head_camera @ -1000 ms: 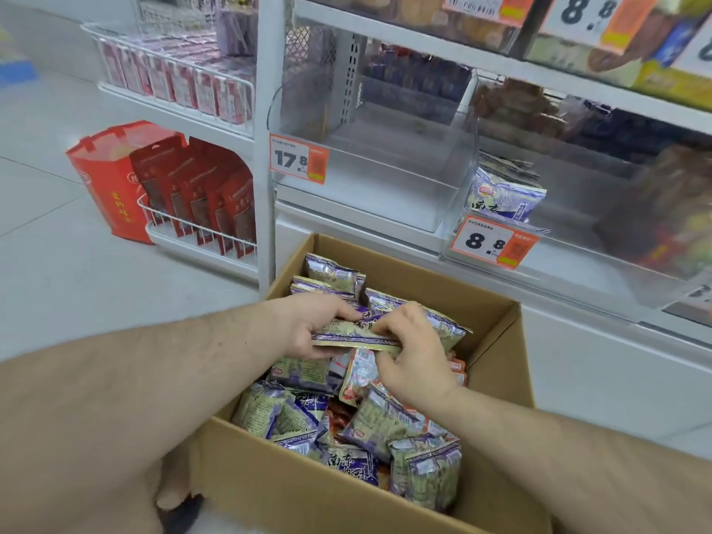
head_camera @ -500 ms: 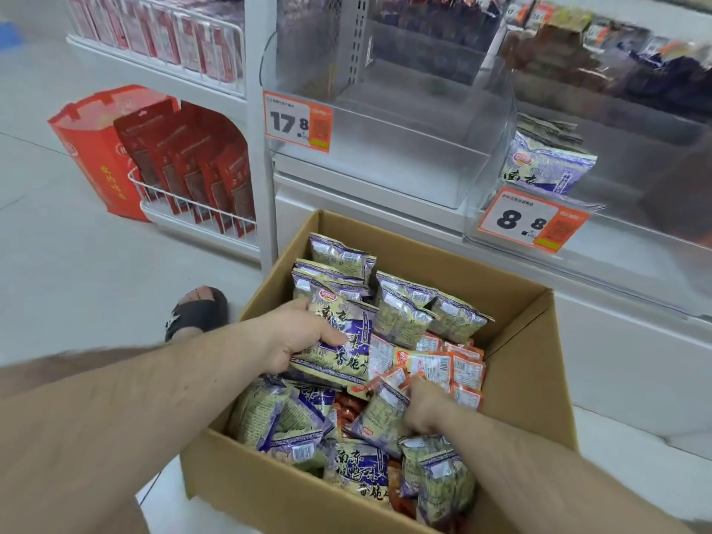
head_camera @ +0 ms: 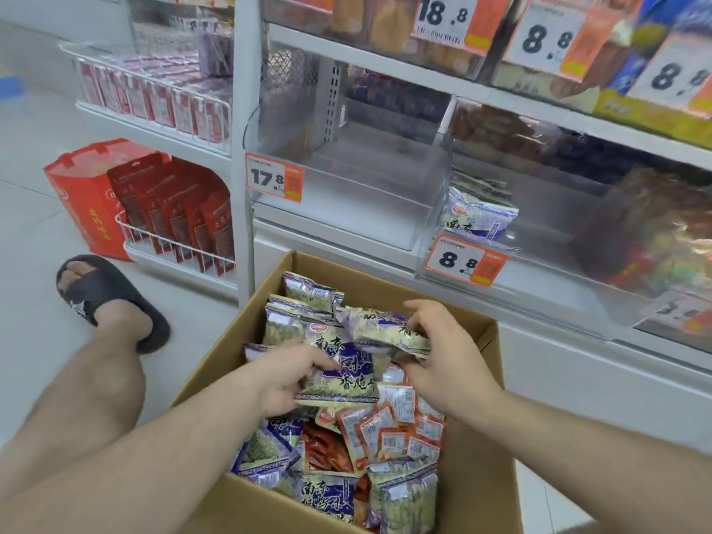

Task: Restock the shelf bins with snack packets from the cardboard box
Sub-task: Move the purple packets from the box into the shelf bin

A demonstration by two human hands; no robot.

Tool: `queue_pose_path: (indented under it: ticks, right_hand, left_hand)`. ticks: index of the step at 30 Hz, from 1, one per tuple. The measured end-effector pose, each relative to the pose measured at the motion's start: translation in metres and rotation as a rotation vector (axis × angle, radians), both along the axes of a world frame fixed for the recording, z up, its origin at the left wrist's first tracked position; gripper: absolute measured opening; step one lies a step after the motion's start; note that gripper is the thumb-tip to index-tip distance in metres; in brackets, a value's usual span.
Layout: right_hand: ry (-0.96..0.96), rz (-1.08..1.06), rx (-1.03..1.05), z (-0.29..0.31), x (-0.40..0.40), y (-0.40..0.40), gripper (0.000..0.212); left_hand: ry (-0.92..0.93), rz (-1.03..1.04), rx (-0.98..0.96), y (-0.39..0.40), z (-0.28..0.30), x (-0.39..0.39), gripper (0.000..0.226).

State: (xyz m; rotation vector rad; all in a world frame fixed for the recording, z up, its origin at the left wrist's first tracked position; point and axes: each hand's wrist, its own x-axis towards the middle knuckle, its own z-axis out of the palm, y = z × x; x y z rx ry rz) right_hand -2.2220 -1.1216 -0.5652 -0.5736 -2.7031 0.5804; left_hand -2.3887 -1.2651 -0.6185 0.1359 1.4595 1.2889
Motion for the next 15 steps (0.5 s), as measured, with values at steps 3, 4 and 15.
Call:
queue_pose_path:
  ticks: [3, 4, 15]
  right_hand:
    - [0.051, 0.12, 0.127, -0.011, 0.006, 0.0, 0.045]
    - [0.086, 0.143, 0.165, -0.013, 0.007, 0.001, 0.049]
    - [0.227, 0.225, 0.107, -0.001, 0.011, 0.01, 0.046]
  left_hand:
    - [-0.036, 0.016, 0.131, 0.012, 0.019, 0.018, 0.022]
    - [-0.063, 0.032, 0.177, 0.017, 0.024, 0.022, 0.031]
    - [-0.098, 0.031, 0.408, 0.04, 0.05, 0.032, 0.072]
